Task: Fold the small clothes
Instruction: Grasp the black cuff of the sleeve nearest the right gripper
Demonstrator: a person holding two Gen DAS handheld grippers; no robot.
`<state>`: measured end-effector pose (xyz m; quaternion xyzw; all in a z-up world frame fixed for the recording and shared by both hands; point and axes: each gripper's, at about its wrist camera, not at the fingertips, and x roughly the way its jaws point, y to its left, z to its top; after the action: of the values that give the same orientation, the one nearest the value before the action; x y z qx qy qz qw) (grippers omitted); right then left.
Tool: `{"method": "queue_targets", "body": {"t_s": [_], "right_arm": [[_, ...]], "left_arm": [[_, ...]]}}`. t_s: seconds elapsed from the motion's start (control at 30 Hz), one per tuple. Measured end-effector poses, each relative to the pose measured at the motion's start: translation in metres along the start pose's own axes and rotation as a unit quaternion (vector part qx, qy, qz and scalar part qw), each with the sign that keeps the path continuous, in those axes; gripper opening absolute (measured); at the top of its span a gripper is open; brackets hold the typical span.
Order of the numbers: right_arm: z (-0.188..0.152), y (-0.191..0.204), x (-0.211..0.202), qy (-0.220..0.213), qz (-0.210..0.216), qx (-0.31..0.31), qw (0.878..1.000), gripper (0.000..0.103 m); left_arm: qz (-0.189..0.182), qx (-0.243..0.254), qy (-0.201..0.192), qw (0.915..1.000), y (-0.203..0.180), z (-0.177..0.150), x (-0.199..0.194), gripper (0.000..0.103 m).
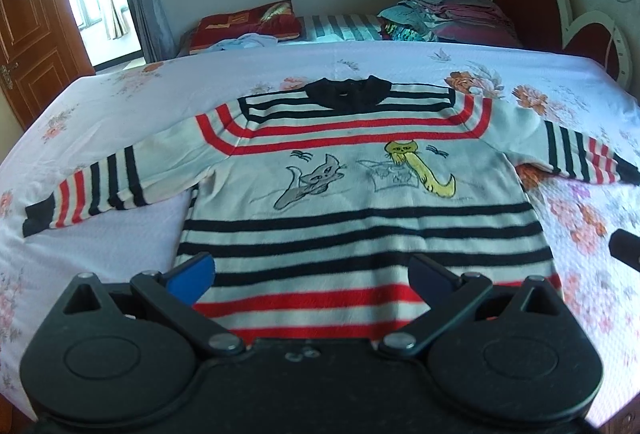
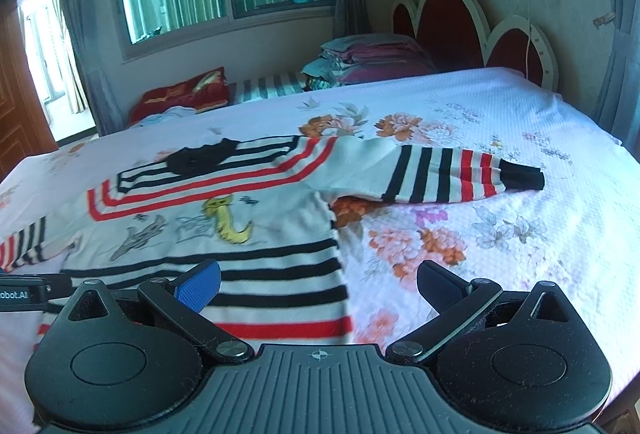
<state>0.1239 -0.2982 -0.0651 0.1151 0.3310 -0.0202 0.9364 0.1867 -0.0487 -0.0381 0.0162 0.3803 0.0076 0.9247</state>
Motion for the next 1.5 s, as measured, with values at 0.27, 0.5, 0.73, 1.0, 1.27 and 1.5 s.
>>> {"method": "queue_targets", "body": {"t_s": [0.27,0.5,0.73,1.0,1.27,1.5], "right_arm": [[0.023,-0.044,0.053,0.019,-0.017,0.007,1.0,0.103],[0.037,-0.092,0.105,0.04,-0.039,0.021,0.998,0.103],[0.047,-0.153,0.152,0.053,-0.081,0.054,0.994,0.103],[0.054,-0.225,0.191,0.058,-0.113,0.121,0.985,0.103],[0.067,-0.268,0.215,0.046,-0.101,0.207,0.972,0.077],[0.07,-0.29,0.225,0.024,-0.098,0.277,0.955,0.049]], "left_arm": [[0.025,-0.003,0.031,0.9992,-0.025,0.02,0.055,0.103],[0.033,-0.008,0.061,0.9975,-0.044,0.03,0.106,0.103],[0.022,0.004,0.068,0.9974,-0.063,0.04,0.147,0.103],[-0.013,-0.019,0.077,0.9968,-0.066,0.049,0.176,0.098],[0.01,-0.024,0.069,0.9973,-0.055,0.053,0.182,0.097],[0.006,-0.029,0.066,0.9974,-0.043,0.05,0.184,0.092]]}}
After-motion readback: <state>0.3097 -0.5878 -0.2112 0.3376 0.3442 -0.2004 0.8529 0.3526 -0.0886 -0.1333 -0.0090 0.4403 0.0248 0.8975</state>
